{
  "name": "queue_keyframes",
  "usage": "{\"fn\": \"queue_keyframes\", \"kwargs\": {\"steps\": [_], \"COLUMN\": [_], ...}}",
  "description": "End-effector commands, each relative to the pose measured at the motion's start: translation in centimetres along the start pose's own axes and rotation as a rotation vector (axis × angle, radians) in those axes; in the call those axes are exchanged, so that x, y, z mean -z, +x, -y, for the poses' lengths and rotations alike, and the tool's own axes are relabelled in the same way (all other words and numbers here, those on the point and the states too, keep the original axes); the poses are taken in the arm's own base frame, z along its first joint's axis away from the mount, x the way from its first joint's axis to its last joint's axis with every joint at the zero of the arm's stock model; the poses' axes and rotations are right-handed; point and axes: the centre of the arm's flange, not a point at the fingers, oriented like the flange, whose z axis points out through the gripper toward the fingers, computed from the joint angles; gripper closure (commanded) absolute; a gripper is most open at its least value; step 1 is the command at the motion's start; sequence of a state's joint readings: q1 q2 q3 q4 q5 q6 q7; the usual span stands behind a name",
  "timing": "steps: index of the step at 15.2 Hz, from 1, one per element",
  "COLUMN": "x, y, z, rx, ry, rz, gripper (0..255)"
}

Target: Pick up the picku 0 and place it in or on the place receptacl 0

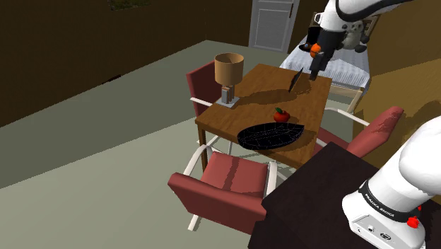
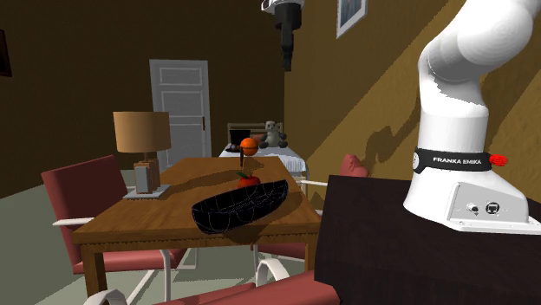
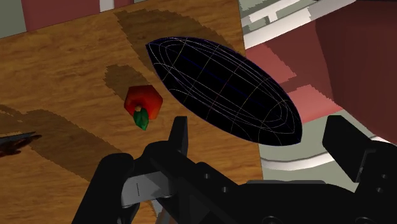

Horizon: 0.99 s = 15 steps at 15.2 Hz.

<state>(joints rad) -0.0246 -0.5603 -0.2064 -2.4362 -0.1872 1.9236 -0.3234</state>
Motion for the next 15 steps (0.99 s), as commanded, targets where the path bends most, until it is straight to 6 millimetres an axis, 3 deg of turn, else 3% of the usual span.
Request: {"fn": "queue_keyframes", "kwargs": {"steps": [1, 15], "x": [-2.0, -16.7], "y": [1.2, 8.0], "z": [-1.4, -10.9], "rx": [0.005, 0.039], "ry": [0.003, 0.034], "rz": [-0.001, 0.002], "gripper": [0, 0]}}
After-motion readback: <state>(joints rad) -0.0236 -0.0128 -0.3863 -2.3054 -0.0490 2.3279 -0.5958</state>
